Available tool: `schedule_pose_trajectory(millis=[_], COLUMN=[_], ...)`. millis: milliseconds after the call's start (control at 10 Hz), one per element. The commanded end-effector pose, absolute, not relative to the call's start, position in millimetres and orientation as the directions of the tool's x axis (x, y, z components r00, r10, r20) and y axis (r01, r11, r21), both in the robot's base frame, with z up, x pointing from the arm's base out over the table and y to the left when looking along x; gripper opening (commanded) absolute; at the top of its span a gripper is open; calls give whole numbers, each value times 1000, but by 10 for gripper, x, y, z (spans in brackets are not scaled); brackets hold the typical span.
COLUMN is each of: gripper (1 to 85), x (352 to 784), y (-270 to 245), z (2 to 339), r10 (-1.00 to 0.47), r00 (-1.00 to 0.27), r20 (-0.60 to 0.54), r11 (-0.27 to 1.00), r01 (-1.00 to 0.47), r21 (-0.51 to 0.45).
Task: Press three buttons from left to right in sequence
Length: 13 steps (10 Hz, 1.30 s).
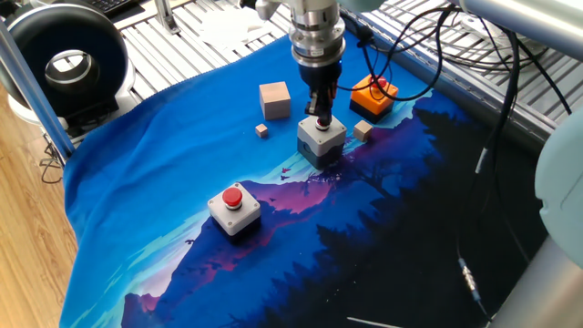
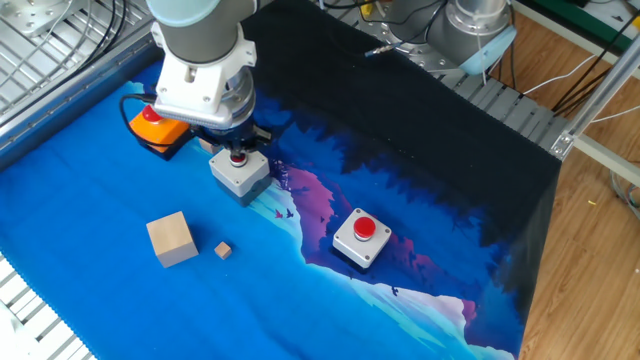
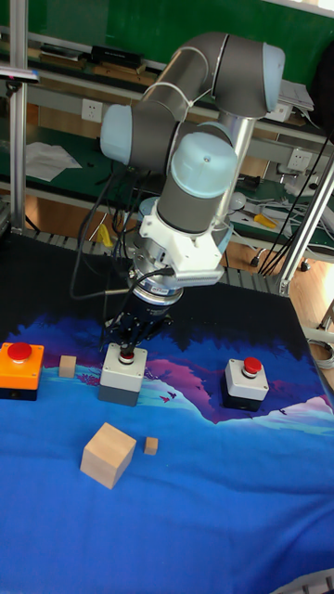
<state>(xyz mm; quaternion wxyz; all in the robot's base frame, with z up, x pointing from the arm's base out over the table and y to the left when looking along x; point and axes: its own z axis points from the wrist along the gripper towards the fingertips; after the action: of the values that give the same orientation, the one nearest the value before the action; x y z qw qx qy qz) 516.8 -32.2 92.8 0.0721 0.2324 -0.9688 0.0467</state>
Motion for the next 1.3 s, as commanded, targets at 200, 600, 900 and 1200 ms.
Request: schedule_pose_trajectory(millis=[200,600,900,1200], gripper=[10,10,10,10], x=[5269,5353,5333,5275], y=[-275,-167,-290,-320], z=[791,1006,1027,1342], r10=[-455,-444,-435,-417], r00=[-876,-872,-878,-891], r20=[158,206,201,178], r11=[885,888,891,907], r01=[-465,-459,-451,-419], r21=[-29,-30,-40,29])
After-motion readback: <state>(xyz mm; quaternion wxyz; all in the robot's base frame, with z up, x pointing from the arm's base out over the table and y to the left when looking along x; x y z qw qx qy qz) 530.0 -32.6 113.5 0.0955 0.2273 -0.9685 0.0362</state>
